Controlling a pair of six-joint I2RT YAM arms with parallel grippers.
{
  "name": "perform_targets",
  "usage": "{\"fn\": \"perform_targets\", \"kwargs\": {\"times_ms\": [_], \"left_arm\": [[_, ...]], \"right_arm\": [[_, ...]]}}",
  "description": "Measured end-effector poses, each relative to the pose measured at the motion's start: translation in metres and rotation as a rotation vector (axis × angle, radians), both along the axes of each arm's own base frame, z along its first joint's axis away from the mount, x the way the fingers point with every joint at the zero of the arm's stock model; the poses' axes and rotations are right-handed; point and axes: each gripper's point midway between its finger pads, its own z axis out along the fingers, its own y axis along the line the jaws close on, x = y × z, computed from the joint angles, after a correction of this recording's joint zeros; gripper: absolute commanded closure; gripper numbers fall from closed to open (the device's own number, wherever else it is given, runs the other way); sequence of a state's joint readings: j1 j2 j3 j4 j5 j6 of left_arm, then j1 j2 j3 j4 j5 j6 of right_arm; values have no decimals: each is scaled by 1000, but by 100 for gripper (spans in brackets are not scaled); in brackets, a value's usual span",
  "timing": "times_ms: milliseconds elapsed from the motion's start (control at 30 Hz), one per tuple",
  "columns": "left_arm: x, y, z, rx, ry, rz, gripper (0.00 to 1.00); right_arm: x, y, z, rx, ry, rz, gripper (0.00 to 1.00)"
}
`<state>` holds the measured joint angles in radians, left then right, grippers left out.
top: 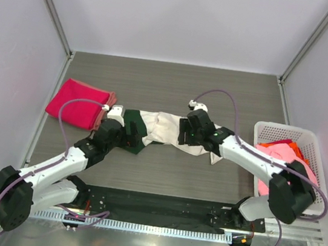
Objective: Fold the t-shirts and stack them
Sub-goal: Flatten the tshirt out
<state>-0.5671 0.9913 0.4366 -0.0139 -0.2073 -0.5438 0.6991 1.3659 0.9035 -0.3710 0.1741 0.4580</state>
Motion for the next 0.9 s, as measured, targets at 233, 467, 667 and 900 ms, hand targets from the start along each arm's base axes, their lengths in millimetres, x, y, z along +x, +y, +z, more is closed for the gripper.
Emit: {"fn": "perform_targets", "kwargs": {"times_ms": [233, 467, 667, 900], "left_arm": [[2, 5, -3, 26, 26, 29, 7], [4, 22, -12, 70, 76, 142, 19], [15, 60, -16, 13, 116, 312, 25], [12, 76, -23, -63, 151, 383, 31]], "right_arm": [[9, 46, -34, -94, 16, 116, 46], [16, 18, -38, -165, -76, 26, 44], [13, -23, -27, -200, -199, -80, 42], [4, -59, -28, -179, -300, -182, 39]]}}
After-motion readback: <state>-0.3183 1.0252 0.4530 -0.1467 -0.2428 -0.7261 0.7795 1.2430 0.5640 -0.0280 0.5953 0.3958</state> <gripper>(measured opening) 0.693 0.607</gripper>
